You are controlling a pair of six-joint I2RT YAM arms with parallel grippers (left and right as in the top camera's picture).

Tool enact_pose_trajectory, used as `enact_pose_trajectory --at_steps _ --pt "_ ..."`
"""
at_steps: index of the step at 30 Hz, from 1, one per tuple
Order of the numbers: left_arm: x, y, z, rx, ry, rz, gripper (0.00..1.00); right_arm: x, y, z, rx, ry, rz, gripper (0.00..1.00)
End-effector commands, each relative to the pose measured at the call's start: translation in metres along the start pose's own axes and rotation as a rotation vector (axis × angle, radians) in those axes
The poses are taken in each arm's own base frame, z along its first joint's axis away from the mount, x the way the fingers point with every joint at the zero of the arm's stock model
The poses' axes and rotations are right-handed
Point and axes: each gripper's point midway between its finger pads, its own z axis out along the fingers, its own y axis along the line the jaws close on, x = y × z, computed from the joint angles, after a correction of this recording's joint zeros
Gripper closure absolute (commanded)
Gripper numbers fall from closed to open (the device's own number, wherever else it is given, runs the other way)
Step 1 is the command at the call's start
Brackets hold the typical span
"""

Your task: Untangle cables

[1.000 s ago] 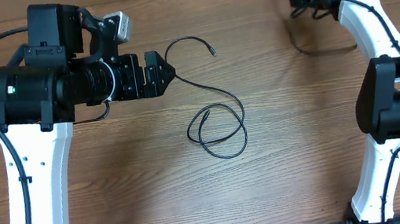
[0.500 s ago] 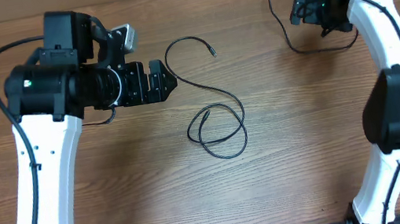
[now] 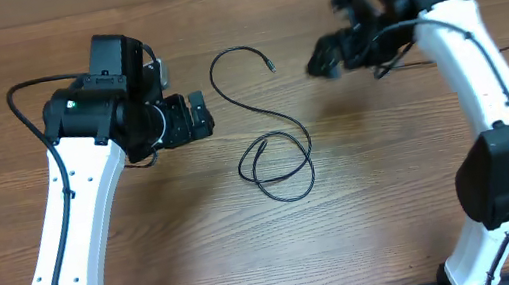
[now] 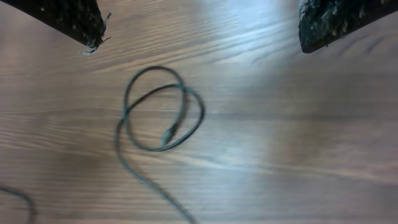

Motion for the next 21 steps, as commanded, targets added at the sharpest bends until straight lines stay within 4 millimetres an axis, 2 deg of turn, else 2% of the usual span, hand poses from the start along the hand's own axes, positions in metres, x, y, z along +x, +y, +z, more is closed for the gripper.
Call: enact_pose_trajectory --at_steps 1,6,13,17,21 --pt "0.004 0.015 -0.001 -0.092 -0.001 -0.043 0.01 0.026 0.007 0.044 0.017 0.079 -0.179 0.02" --pt "0.011 0.027 -0.003 -0.157 0.023 -0.050 0.01 0.052 0.011 0.097 0.117 0.129 -0.291 0.02" --pt "0.012 0.030 -0.003 -0.174 0.023 -0.050 0.00 0.061 0.001 0.141 0.328 0.080 -0.441 0.01" --pt "0.014 0.031 -0.003 -0.176 0.030 -0.052 0.00 0.068 -0.002 0.157 0.385 0.044 -0.486 0.21" --pt "0.015 0.032 -0.004 -0.179 0.035 -0.052 0.00 0.088 -0.007 0.165 0.380 0.070 -0.458 0.36"
